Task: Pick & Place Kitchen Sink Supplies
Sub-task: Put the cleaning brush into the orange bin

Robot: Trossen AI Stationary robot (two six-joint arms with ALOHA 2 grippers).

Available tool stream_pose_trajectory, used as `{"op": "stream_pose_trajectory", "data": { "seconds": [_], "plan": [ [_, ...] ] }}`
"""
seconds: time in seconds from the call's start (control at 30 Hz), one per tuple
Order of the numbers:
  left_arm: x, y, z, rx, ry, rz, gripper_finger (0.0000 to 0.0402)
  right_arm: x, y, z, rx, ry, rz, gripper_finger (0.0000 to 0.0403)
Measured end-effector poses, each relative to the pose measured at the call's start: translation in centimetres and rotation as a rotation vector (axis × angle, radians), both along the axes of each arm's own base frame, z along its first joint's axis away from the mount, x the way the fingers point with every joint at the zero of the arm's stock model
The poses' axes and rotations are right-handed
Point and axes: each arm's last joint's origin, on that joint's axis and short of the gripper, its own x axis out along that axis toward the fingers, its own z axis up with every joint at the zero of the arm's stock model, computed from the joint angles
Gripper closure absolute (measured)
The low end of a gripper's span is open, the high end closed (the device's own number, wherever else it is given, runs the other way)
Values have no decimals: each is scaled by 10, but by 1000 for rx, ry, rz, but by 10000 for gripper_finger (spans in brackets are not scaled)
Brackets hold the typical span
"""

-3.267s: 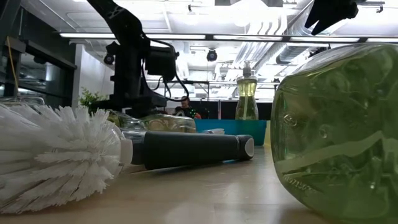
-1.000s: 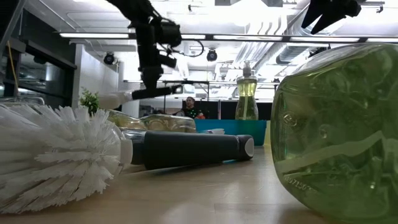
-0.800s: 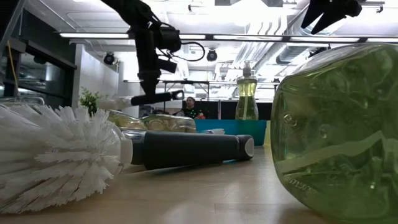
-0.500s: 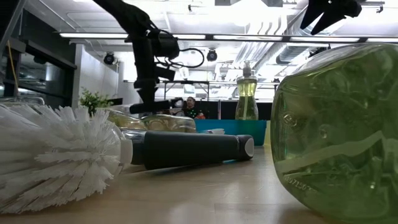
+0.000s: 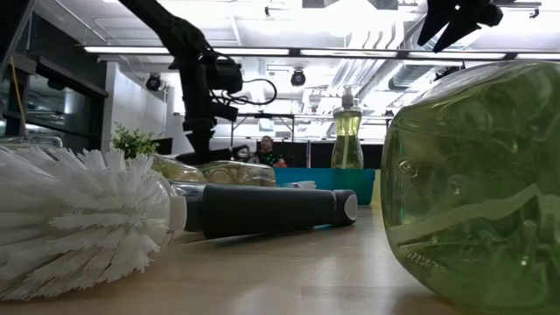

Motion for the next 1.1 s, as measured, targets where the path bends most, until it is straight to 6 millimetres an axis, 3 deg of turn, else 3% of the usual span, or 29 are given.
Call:
{"op": "stream_pose_trajectory", "data": {
  "seconds": [0.9, 1.1],
  "plan": [
    [5, 2, 2, -42, -107, -27, 289, 0, 0, 1, -4, -8, -2, 155],
    [1, -2, -10, -80, -90, -36, 289, 0, 0, 1, -3, -8, -2, 155]
  ]
}}
